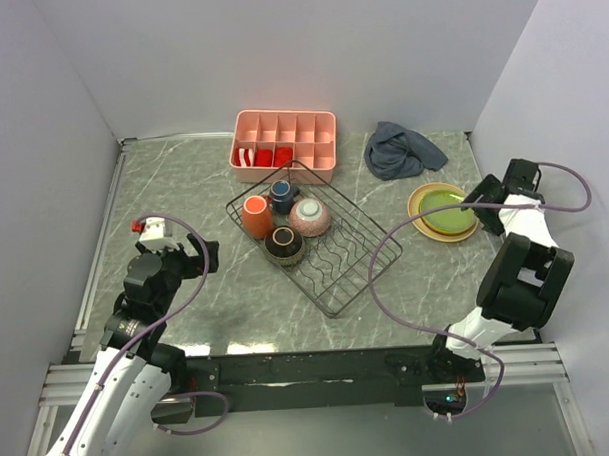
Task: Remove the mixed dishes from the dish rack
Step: Place the plate at the center of the board, then pick up the cup from the dish rack, then place the cup at the center of the board.
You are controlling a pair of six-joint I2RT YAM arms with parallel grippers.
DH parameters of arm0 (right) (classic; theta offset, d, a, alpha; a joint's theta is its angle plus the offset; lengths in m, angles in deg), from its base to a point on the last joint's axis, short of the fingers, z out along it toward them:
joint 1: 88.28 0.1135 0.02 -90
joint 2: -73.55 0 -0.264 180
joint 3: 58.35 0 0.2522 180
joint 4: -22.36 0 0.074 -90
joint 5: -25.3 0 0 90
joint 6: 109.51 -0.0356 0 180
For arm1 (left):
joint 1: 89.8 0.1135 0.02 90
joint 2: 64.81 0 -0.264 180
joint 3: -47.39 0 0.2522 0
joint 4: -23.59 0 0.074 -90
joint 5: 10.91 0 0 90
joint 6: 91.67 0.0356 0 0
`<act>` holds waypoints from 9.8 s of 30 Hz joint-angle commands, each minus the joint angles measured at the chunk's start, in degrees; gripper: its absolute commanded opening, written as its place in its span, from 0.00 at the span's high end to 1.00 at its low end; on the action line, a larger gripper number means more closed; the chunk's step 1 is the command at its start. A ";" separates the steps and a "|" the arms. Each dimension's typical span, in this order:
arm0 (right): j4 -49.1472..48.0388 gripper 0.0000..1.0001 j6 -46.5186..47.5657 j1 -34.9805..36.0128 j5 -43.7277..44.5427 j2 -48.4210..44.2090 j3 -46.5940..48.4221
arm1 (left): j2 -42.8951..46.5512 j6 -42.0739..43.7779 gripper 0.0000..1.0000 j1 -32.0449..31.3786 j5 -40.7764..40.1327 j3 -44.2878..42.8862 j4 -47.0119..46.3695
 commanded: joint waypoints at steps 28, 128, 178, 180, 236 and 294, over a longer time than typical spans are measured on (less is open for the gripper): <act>-6.31 0.00 0.80 31.29 -4.13 -33.81 -13.48 | -3.66 -0.35 0.01 -3.61 4.13 -2.75 -2.09; -4.55 0.00 -7.81 53.72 2.02 -52.11 -30.10 | -76.35 -6.41 0.38 -14.95 -13.80 -56.71 20.50; -58.15 0.00 -25.48 53.90 -30.85 -30.59 -25.63 | -32.94 -28.11 0.61 -6.43 23.54 -25.27 -18.15; -59.48 0.00 -25.83 53.90 -31.46 -29.44 -25.01 | -32.06 -31.54 0.61 -6.43 25.12 -23.59 -22.90; -11.96 1.00 8.08 57.33 -26.21 -26.27 -2.16 | -20.99 -22.52 0.01 -10.82 6.86 -14.78 -13.27; 21.99 0.43 25.06 38.95 12.83 27.79 42.85 | -14.12 2.64 0.00 -10.12 -14.86 -6.88 -3.76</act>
